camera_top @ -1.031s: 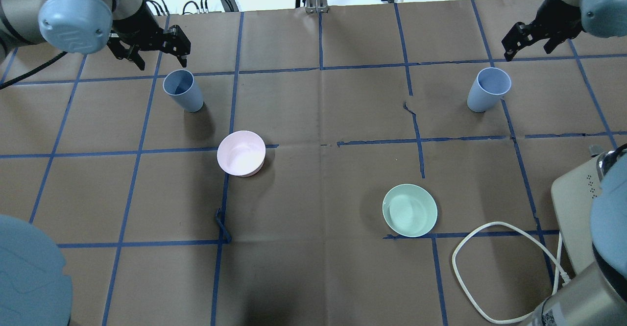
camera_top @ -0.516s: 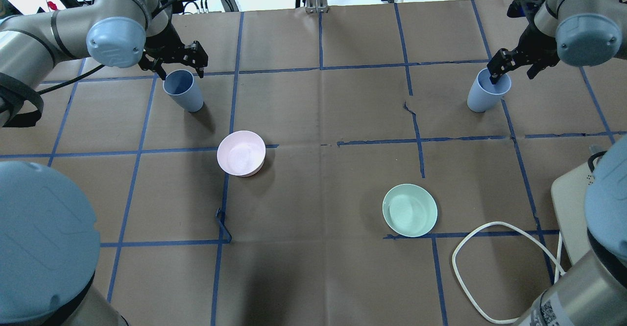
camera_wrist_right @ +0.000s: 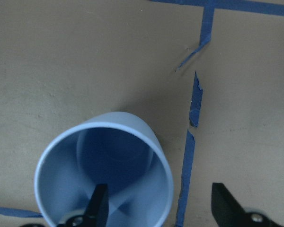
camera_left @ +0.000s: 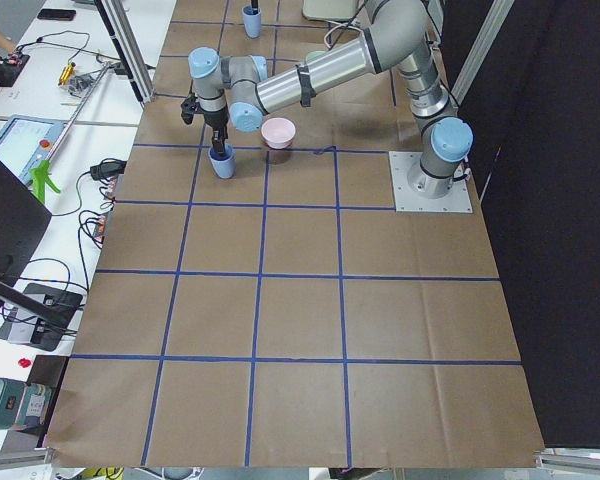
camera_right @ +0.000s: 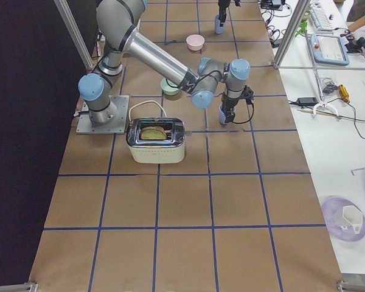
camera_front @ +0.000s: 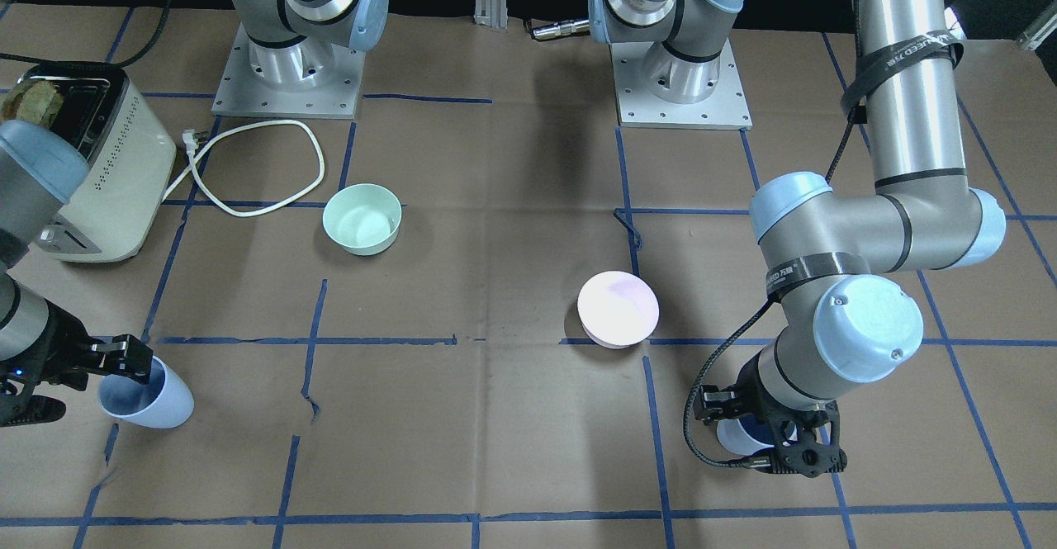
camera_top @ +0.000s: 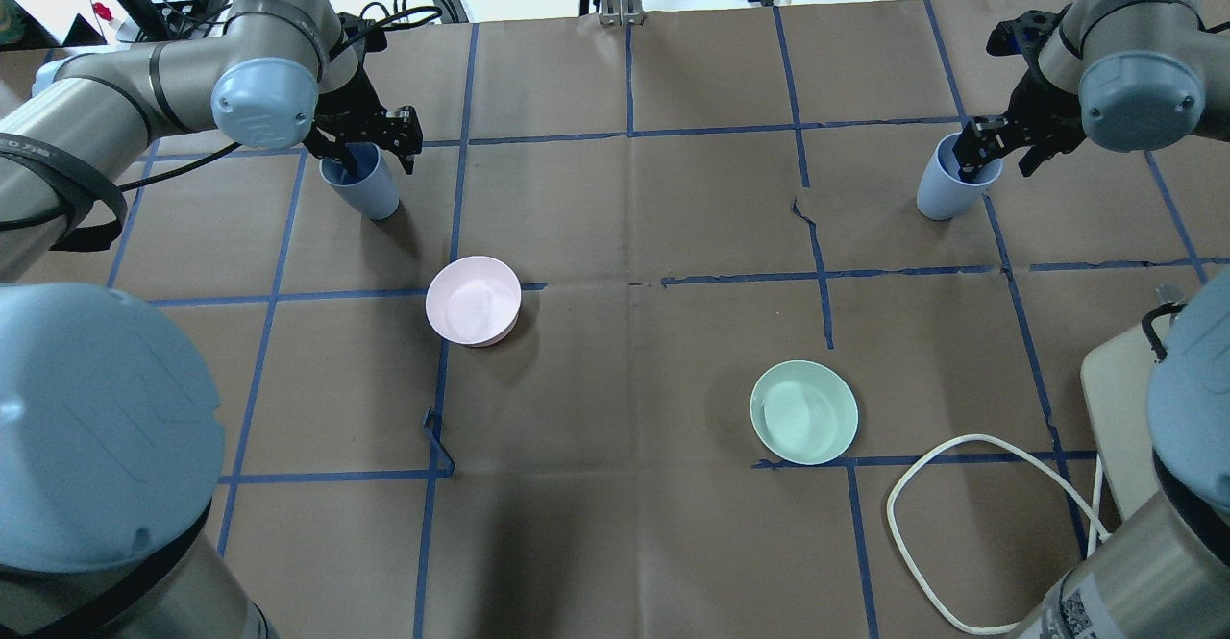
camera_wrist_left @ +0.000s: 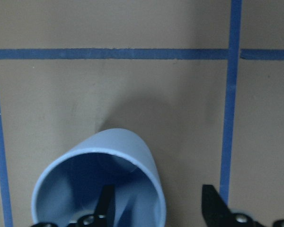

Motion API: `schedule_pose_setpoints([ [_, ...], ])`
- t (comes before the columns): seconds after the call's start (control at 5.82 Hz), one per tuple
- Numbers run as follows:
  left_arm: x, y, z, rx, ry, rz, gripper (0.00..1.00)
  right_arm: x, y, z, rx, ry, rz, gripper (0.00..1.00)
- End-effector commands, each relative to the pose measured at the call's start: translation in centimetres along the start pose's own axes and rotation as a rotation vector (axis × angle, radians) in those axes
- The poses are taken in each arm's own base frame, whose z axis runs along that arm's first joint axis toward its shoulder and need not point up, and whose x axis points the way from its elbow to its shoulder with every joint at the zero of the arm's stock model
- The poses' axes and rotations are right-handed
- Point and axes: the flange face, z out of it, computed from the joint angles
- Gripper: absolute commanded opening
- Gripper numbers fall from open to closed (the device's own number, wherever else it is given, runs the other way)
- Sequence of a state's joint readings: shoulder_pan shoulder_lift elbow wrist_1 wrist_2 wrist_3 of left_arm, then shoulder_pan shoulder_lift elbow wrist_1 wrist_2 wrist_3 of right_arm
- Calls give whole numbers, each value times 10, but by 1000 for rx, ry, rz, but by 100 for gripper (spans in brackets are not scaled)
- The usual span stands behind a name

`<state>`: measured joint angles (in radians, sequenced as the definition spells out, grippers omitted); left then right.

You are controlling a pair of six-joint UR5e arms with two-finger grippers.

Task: Stack blue cups with both arms

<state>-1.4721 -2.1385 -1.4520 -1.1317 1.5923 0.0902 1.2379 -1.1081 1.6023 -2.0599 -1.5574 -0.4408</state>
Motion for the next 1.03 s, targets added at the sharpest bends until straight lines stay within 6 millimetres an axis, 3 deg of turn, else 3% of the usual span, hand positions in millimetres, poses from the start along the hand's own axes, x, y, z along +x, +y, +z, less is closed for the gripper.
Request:
schedule_pose_setpoints([
  [0.0,1,-1,4,-6,-2,13,0,0,0,-2,5,-3,4,7],
  [0.34,12,3,-20,25,-2,13,0,1,-4,-18,34,5,8,7],
  [0.52,45,13,-45,58,-4,50,0,2,-9,-53,77,39,6,7],
  [0.69,112,18,-71,109,-5,97,0,-4,-7,-107,82,39,15,8],
  [0.86,174,22,-77,130,3,67,1,-17,5,-166,49,20,112,8],
])
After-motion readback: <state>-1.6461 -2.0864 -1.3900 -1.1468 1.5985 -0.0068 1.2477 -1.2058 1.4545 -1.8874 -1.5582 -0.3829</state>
